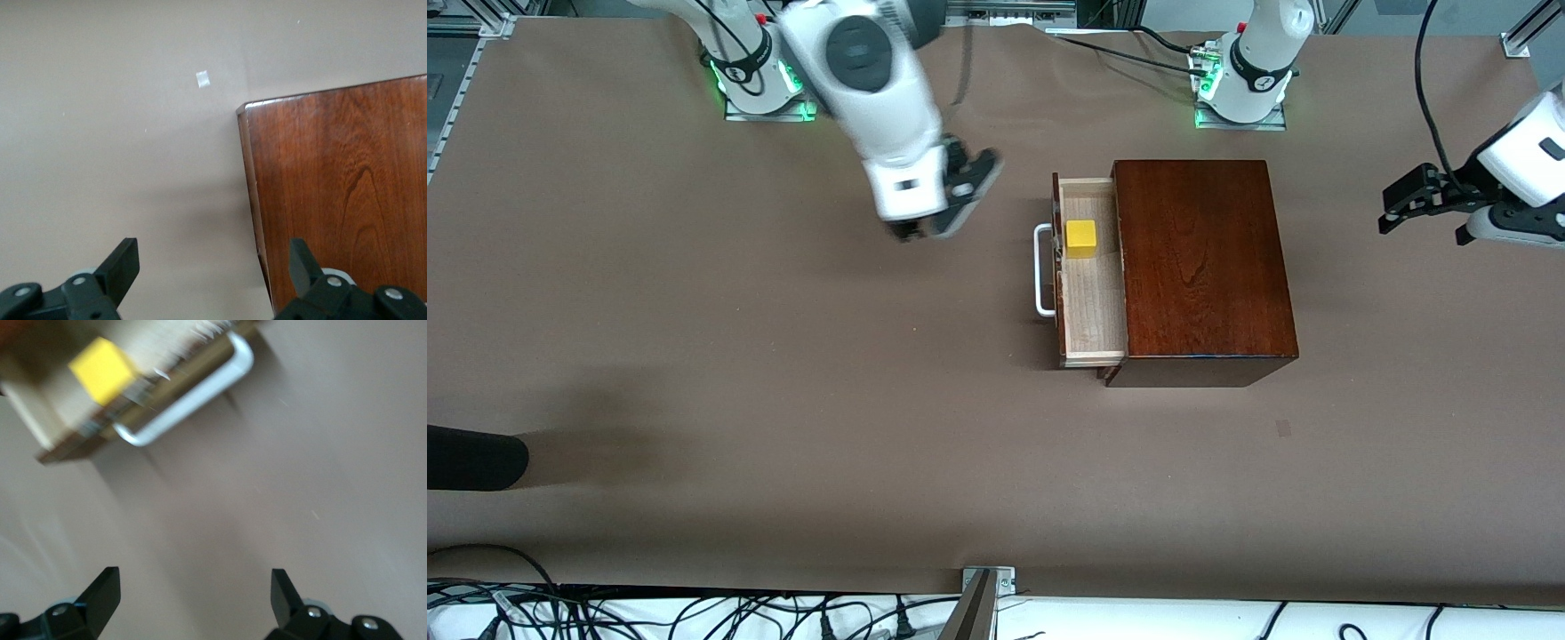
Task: Open drawer, take yellow block, close drawer
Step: 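Lower the right gripper into the drawer over the yellow cube, then close the right gripper on the yellow cube and lift it, then carry the cube away with the right gripper while the left gripper reaches the drawer, then push the drawer shut with the left gripper while the right gripper releases the cube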
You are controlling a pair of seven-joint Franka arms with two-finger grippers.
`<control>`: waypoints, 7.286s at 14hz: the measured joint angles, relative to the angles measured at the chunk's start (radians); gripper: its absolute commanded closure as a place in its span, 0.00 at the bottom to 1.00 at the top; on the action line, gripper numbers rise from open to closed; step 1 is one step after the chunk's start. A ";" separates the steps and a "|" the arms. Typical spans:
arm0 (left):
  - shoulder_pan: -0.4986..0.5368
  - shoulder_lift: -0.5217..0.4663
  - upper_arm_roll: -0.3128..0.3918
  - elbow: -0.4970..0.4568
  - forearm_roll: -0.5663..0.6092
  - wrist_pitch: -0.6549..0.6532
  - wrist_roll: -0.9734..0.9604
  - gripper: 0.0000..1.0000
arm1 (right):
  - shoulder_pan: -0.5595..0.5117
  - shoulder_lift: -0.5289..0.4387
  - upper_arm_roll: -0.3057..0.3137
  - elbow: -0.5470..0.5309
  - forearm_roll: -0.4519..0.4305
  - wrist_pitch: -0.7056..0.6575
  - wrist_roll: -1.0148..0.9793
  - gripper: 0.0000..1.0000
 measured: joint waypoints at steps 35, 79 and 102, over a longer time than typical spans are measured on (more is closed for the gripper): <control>0.024 0.013 -0.010 0.024 -0.012 -0.034 0.004 0.00 | 0.217 0.486 -0.022 0.390 -0.182 0.237 -0.363 1.00; -0.399 0.618 -0.440 0.178 0.044 0.287 0.669 0.00 | -0.570 0.050 -0.091 -0.657 -0.052 0.697 0.138 1.00; -0.221 0.462 -0.417 0.246 0.094 0.038 0.656 0.00 | -0.569 -0.345 -0.074 -0.261 -0.058 -0.025 0.153 0.00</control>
